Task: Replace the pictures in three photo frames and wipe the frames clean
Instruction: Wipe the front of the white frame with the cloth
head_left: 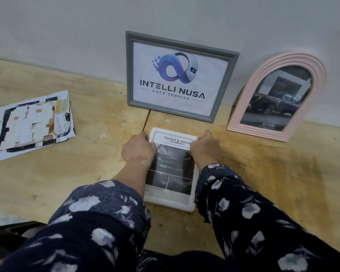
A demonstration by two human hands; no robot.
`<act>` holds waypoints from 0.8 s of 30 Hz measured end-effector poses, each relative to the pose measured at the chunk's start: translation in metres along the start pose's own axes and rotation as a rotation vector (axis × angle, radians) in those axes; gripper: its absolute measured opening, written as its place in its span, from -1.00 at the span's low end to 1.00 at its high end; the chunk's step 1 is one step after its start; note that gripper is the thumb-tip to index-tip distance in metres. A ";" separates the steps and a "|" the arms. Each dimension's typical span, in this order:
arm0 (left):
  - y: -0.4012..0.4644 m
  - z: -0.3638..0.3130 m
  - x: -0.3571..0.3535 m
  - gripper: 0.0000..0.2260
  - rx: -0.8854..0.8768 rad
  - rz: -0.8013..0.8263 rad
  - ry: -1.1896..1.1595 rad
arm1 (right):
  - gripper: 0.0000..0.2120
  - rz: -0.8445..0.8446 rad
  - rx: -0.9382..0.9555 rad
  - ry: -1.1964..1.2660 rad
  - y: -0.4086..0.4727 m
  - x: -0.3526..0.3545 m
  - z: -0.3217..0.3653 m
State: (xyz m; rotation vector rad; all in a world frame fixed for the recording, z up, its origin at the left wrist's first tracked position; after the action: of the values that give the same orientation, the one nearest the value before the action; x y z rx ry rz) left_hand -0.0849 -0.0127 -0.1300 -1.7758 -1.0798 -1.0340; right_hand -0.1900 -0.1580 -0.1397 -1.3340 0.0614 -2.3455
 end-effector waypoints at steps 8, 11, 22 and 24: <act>-0.006 0.008 -0.002 -0.90 0.006 0.157 -0.518 | -0.88 0.025 0.019 0.189 0.002 0.008 -0.004; -0.014 0.006 0.013 -0.80 0.145 0.287 -0.891 | -0.87 0.026 -0.005 0.206 -0.002 0.011 0.012; 0.001 0.081 0.090 -0.65 0.376 -0.248 -1.118 | -0.92 0.313 0.390 0.233 -0.044 -0.017 0.140; 0.004 0.105 0.110 -0.66 0.381 -0.330 -1.066 | -0.89 0.390 0.424 0.230 -0.057 -0.035 0.153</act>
State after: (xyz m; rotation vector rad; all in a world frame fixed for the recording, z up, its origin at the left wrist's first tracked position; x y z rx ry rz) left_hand -0.0236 0.1119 -0.0669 -1.8388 -2.0853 0.0782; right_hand -0.0679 -0.0656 -0.0720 -0.7675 -0.0935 -2.0210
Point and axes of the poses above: each hand's wrist, its own y-axis towards the middle knuckle, its own x-axis out of the back of the hand, z = x × y, the point moved 1 cm from there along y, towards the middle knuckle
